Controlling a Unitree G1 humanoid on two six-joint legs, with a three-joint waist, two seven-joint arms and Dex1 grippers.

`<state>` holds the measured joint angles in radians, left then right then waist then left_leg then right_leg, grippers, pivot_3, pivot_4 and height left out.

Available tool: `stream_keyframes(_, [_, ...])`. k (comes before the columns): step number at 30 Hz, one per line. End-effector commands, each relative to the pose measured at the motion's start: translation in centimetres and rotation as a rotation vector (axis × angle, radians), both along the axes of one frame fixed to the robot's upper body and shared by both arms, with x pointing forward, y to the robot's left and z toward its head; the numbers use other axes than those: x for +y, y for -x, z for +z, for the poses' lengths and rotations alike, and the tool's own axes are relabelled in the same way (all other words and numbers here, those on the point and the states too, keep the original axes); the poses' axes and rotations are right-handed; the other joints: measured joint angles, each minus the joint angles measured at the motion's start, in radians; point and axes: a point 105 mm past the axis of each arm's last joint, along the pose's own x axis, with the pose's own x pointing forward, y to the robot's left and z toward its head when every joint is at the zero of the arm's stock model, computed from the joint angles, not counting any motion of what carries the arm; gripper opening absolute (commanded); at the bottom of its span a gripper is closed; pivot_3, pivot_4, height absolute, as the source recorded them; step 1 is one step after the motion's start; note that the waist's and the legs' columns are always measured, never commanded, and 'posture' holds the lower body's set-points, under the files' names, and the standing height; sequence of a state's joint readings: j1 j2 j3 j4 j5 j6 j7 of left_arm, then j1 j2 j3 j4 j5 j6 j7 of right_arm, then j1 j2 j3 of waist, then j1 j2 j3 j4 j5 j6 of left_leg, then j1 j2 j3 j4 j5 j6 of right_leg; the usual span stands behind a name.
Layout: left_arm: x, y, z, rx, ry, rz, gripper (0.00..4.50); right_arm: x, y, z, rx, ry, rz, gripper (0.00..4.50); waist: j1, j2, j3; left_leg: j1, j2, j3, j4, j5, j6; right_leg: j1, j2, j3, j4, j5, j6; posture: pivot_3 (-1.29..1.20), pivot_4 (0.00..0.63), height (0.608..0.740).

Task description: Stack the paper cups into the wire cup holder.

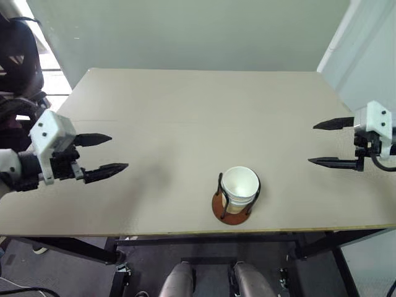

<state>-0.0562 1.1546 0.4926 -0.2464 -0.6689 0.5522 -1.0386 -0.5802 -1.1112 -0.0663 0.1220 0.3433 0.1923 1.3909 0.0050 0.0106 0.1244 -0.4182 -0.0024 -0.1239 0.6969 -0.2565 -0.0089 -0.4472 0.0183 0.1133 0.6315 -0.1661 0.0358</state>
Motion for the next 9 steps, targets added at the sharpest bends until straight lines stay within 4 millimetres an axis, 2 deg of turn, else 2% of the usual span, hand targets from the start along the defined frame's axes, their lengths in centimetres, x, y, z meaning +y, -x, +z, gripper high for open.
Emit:
stream_keyframes(1, [0.01, 0.57, 1.15, -0.053, -0.011, 0.025, 4.49, 0.27, -0.24, 0.52, -0.021, 0.025, 0.032, 4.50, -0.003, 0.000, 0.000, 0.000, 0.000, -0.001, 0.000, 0.001, -0.001, 0.000, 0.000, 0.000, 0.000, 0.001, -0.001, 0.00, 0.150, 0.740])
stream_keyframes(9, [-0.09, 0.78, 0.87, -0.047, -0.008, 0.032, 4.49, 0.79, -0.47, 0.71, -0.015, 0.025, 0.061, 4.50, -0.003, 0.000, 0.000, -0.001, 0.000, -0.001, -0.009, 0.002, -0.005, -0.003, 0.000, 0.000, -0.003, 0.000, -0.005, 0.00, 0.150, 0.740])
